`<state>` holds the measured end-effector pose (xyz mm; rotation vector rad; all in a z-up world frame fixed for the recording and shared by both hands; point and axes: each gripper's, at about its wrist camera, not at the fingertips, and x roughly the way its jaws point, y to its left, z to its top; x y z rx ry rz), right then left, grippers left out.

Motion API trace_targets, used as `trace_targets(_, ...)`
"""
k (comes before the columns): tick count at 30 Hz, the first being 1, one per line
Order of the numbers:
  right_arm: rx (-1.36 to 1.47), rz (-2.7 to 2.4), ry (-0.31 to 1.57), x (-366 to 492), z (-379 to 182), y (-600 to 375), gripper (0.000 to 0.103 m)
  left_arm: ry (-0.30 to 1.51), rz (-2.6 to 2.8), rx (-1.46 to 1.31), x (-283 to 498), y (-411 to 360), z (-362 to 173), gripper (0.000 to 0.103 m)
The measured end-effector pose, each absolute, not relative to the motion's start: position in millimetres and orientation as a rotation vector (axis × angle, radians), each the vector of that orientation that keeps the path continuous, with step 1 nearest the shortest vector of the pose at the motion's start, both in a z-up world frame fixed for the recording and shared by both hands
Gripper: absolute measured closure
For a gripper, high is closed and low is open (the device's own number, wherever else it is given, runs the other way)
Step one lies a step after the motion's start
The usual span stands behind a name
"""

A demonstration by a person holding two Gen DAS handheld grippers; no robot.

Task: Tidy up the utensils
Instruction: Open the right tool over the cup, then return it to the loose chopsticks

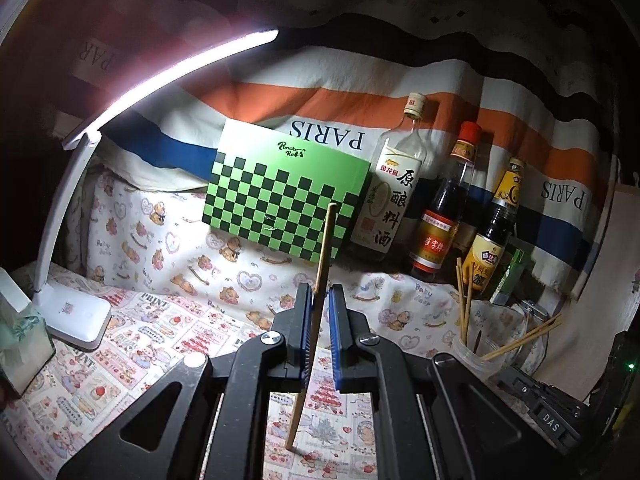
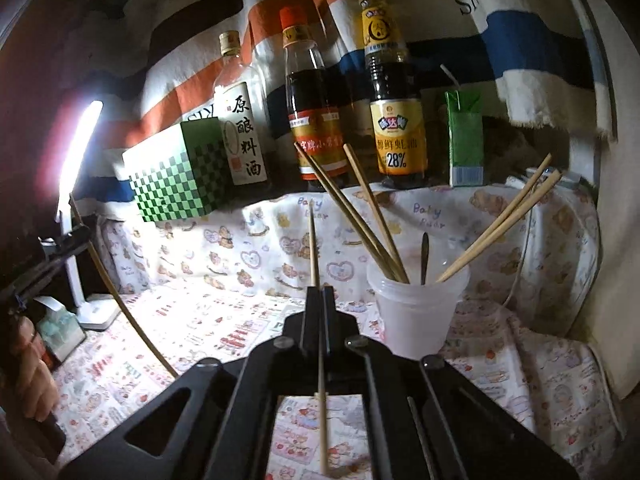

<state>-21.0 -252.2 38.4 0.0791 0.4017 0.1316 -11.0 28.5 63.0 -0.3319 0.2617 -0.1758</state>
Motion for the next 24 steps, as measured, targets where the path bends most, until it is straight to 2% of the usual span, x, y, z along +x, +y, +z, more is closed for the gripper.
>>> trace_targets(7, 0.056, 0.125, 0.462, -14.8, 35.1, -249.9, 0.102, 0.273, -0.192, -0.343, -8.6, 30.8, 62.5, 0.097)
trace_targets(13, 0.046, 0.158, 0.620, 2.2, 19.6, -245.2, 0.101, 0.258, -0.212, -0.345, -11.2, 31.3, 64.2, 0.097)
trace_targets(15, 0.034, 0.156, 0.700, 9.5, 10.4, -241.2, 0.087, 0.257, -0.210, -0.346, -11.3, 31.5, 64.1, 0.097)
trace_targets(17, 0.006, 0.129, 0.738, 13.5, 1.8, -236.0, 0.080, 0.259, -0.213, -0.346, -11.1, 31.5, 64.0, 0.097)
trace_targets(24, -0.070, 0.122, 0.920, 22.2, -24.8, -222.6, 0.080, 0.251, -0.206, -0.344, -12.0, 31.6, 64.8, 0.097)
